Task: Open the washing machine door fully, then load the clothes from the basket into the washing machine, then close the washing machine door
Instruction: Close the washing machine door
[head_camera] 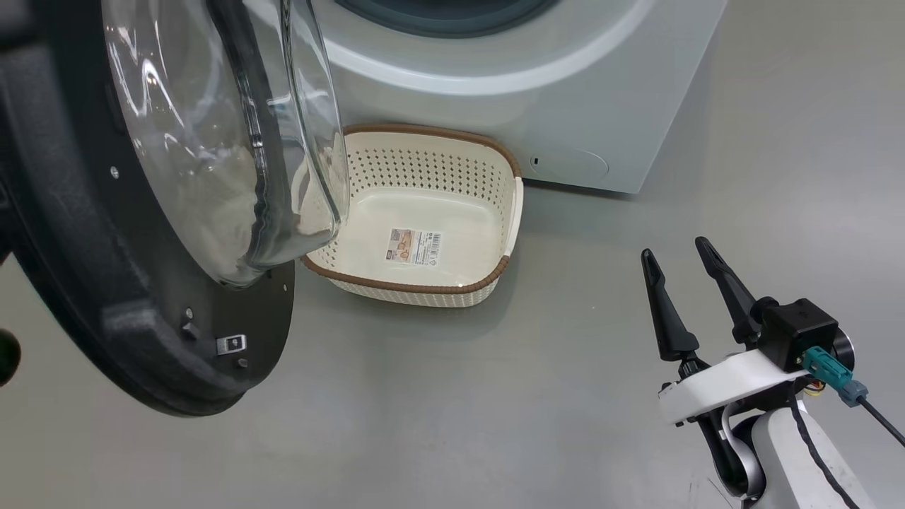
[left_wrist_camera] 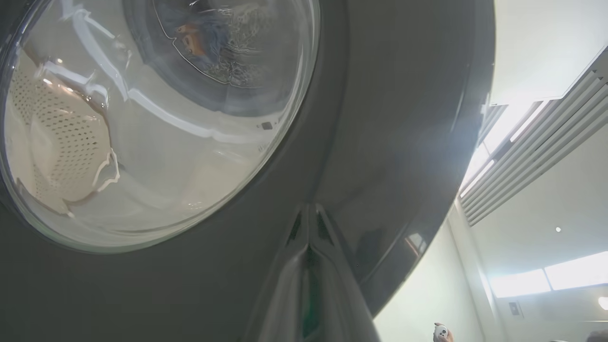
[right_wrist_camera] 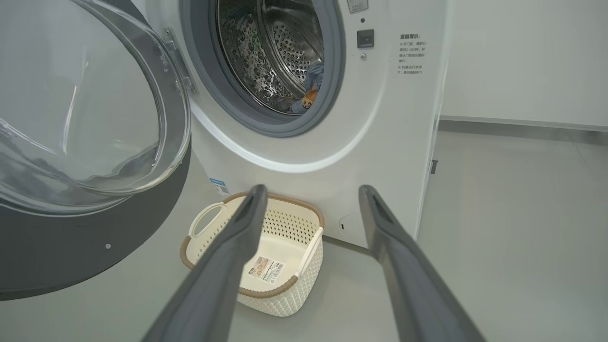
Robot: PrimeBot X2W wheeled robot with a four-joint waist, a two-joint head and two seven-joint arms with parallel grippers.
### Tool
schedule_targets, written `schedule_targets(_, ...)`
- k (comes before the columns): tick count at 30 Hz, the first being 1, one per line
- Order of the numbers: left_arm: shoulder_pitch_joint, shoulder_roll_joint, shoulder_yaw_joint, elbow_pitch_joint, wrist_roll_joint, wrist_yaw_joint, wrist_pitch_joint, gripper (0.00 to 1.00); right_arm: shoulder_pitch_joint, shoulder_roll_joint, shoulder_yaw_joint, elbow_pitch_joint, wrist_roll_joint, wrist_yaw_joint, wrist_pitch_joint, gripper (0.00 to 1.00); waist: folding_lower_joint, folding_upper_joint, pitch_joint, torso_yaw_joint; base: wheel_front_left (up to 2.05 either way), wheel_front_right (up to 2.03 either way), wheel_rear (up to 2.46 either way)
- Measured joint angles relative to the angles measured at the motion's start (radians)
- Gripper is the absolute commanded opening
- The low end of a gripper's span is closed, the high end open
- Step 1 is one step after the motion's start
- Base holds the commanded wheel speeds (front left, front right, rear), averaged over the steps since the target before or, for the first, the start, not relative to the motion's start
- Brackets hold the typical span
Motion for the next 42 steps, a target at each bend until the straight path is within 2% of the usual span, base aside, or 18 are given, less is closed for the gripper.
schedule_targets(13,0.035,-0.102,-0.053,-0.095,-0.003,-0.001,0.01,0.0,-0.001,0.016,-0.012,0.022,0.007,-0.001,-0.023,1.0,0.0,0.0,-0.016,-0.107,0.0,0.0,0.0)
schedule_targets(26,0.004,-0.208,-0.096,-0.132,0.004,-0.044,-0.075,0.0,-0.018,0.027,-0.012,0.028,0.017,-0.009,-0.032,1.0,0.0,0.0,-0.011,-0.221,0.0,0.0,0.0)
schedule_targets(42,-0.095,-0.209,-0.103,-0.138,0.035,-0.07,-0.189,0.0,-0.039,0.039,-0.019,0.029,0.033,-0.01,-0.04,1.0,0.0,0.0,0.037,-0.36,0.0,0.0,0.0)
